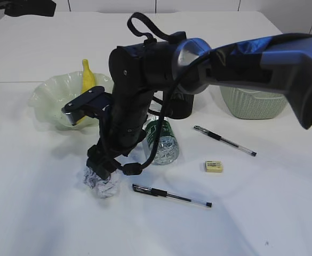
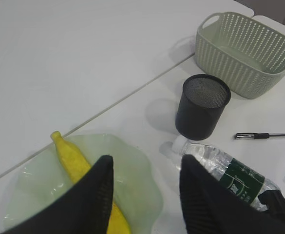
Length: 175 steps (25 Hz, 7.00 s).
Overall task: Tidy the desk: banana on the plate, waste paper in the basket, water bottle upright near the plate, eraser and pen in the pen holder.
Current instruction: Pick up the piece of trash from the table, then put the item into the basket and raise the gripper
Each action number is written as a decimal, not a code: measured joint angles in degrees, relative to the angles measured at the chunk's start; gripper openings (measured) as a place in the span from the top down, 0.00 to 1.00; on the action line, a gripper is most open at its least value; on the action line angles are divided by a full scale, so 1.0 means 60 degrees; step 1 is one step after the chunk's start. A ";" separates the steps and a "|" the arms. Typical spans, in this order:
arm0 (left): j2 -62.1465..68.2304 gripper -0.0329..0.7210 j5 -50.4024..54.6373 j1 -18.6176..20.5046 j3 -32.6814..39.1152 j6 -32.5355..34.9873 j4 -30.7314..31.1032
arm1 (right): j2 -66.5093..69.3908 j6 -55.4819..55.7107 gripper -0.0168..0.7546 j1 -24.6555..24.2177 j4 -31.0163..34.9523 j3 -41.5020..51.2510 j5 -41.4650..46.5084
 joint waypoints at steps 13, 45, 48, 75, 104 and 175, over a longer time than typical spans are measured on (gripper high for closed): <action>0.0000 0.54 0.0052 0.0000 0.0000 -0.0092 0.0038 | 0.0037 0.0035 0.24 0.0000 0.0409 0.0000 0.0000; 0.0000 0.54 0.0440 0.0000 0.0000 -0.0324 0.0112 | 0.0335 0.0036 0.66 0.0000 0.0312 -0.0098 -0.0257; 0.0000 0.54 0.0450 0.0000 0.0000 -0.0324 0.0112 | 0.0335 0.0036 0.74 0.0000 0.0312 -0.0098 -0.0294; 0.0000 0.54 0.0778 0.0000 0.0000 -0.0346 0.0001 | 0.0335 0.0244 0.96 0.0000 0.0338 -0.1309 0.0852; 0.0000 0.54 0.0834 0.0000 0.0000 -0.0463 -0.0050 | 0.0335 0.2355 0.96 0.0000 -0.1537 -0.4179 0.1919; -0.0020 0.54 0.1763 0.0000 -0.0357 -0.0484 -0.0050 | -0.0295 0.3244 0.96 -0.5461 -0.2064 -0.4262 0.1163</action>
